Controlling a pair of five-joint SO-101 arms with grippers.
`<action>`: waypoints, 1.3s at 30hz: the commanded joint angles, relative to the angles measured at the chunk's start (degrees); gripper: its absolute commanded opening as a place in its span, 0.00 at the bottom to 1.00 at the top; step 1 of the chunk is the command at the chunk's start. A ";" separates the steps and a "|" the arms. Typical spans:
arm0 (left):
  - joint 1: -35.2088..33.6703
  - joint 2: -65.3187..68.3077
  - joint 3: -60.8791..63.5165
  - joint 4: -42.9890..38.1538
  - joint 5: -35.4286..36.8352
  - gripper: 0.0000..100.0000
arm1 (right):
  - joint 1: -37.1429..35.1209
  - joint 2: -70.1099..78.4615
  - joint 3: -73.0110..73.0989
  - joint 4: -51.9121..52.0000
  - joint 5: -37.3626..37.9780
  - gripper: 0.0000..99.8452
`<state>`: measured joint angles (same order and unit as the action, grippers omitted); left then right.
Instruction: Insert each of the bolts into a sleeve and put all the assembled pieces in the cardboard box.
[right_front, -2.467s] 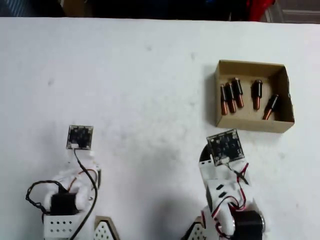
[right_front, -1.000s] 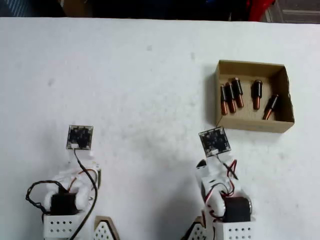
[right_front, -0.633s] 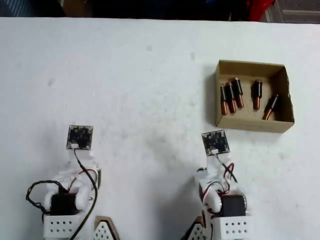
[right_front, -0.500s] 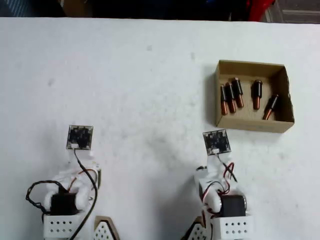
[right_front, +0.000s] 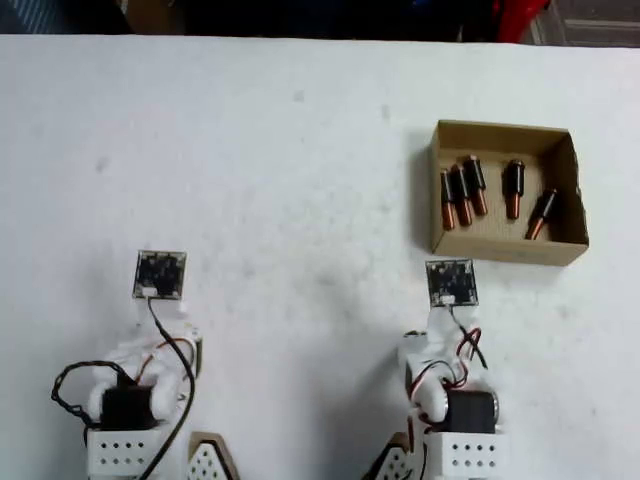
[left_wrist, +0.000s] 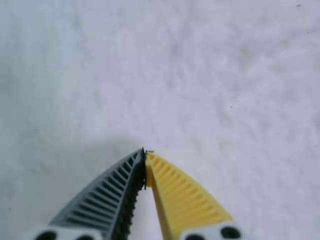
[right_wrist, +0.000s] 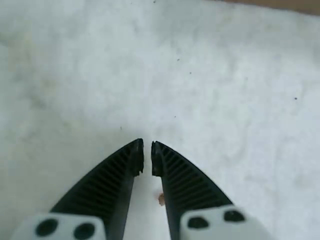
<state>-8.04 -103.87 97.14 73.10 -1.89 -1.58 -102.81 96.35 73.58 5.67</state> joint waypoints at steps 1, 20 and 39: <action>-0.22 -0.40 -0.18 0.35 0.88 0.02 | 0.57 -0.31 0.53 -0.84 -0.44 0.02; -0.22 -0.40 -0.18 0.35 0.88 0.03 | 0.75 -0.31 0.53 -0.92 -10.20 0.02; -0.40 -0.40 -0.18 0.35 0.88 0.03 | 0.66 -0.31 0.53 -0.92 -10.37 0.02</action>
<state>-8.04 -103.87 97.14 73.10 -1.89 -1.23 -102.81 96.35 73.58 -4.26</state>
